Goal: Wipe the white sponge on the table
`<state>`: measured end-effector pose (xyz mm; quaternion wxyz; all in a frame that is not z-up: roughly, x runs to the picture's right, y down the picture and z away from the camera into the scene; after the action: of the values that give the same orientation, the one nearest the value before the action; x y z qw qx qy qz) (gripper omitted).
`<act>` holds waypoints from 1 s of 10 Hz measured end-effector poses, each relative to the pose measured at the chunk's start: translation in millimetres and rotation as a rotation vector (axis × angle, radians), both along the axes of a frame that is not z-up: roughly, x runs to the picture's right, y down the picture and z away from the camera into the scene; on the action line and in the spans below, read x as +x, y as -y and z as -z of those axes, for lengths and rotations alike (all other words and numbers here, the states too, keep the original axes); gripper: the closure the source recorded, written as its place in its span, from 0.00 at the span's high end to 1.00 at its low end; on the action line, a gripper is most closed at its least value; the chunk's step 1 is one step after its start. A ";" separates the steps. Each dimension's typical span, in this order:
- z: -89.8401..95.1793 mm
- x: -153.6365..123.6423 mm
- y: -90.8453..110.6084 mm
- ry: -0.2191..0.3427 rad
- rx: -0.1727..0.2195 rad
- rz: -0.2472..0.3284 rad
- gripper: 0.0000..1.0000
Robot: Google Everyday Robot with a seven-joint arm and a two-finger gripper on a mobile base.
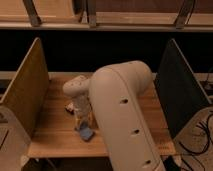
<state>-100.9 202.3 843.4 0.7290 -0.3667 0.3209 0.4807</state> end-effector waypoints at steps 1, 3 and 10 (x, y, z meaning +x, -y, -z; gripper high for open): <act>-3.3 7.7 10.1 -0.016 0.017 -0.016 0.00; -9.3 15.1 29.7 -0.034 0.046 -0.034 0.00; -40.0 -23.9 49.6 0.077 0.054 -0.032 0.00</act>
<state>-124.8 152.7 883.5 0.7426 -0.3703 0.2736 0.4864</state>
